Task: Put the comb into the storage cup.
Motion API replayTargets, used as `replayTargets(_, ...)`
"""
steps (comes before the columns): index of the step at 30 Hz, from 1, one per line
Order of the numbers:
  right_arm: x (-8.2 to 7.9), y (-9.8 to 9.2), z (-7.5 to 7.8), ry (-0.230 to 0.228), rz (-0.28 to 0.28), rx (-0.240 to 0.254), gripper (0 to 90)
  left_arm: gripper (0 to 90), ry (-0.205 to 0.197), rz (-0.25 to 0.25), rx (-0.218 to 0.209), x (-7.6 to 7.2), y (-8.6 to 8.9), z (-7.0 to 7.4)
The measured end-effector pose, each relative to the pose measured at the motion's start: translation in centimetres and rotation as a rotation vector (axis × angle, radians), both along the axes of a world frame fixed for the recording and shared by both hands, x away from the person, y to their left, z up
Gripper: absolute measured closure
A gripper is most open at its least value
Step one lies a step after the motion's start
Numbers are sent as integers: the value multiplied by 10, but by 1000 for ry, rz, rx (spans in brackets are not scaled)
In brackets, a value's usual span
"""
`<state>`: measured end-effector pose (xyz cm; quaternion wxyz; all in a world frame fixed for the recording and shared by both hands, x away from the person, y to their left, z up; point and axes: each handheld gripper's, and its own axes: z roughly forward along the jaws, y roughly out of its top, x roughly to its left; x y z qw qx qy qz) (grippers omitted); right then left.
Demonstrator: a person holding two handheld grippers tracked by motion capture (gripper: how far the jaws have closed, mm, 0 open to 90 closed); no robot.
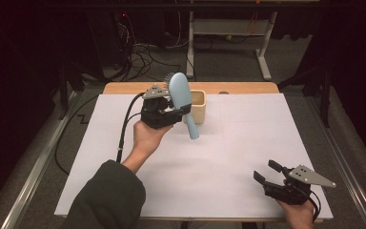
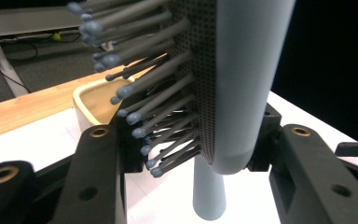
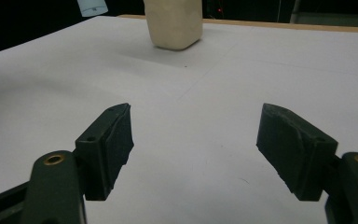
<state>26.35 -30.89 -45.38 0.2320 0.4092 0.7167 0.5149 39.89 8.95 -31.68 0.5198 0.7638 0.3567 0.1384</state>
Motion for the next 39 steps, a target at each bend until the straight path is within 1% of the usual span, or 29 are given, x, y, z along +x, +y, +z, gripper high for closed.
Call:
replayTargets(2, 0, 0, 0, -1, 3, -2, 274, 529, -6, 5, 24, 3, -2, 2)
replayTargets(3, 0, 0, 0, -3, 4, -6, 274, 530, -6, 8, 27, 4, -2, 2)
replayTargets(6, 0, 0, 0, -2, 5, -7, 275, 530, 4, 12, 12, 9, -1, 2)
replayTargets(10, 0, 1, 0, -4, 3, -11, 275, 530, 11, 25, 20, 15, -3, 2)
replayTargets(12, 0, 2, 0, -1, 4, -12, 275, 530, 14, 28, 17, 18, -4, 2)
replayTargets(16, 1, 1, -1, -4, 6, -10, 275, 530, 15, 37, -4, 24, -3, 4)
replayTargets(18, 0, 1, 0, -2, 3, -10, 275, 530, 25, 44, -13, 27, -3, 3)
replayTargets(21, 0, 1, 0, -7, 9, -11, 276, 530, 25, 51, 5, 32, -5, 2)
replayTargets(24, 1, 1, 0, -3, 8, -11, 275, 530, 27, 60, 11, 37, -8, 4)
replayTargets(28, 0, 1, 0, -5, 5, -11, 276, 530, 22, 70, 10, 42, -9, 8)
replayTargets(32, 0, 2, 0, -1, 6, -11, 276, 530, 26, 84, 5, 47, -9, 11)
replayTargets(39, 0, 1, 0, -6, 10, -11, 276, 530, 22, 101, 14, 54, -14, 17)
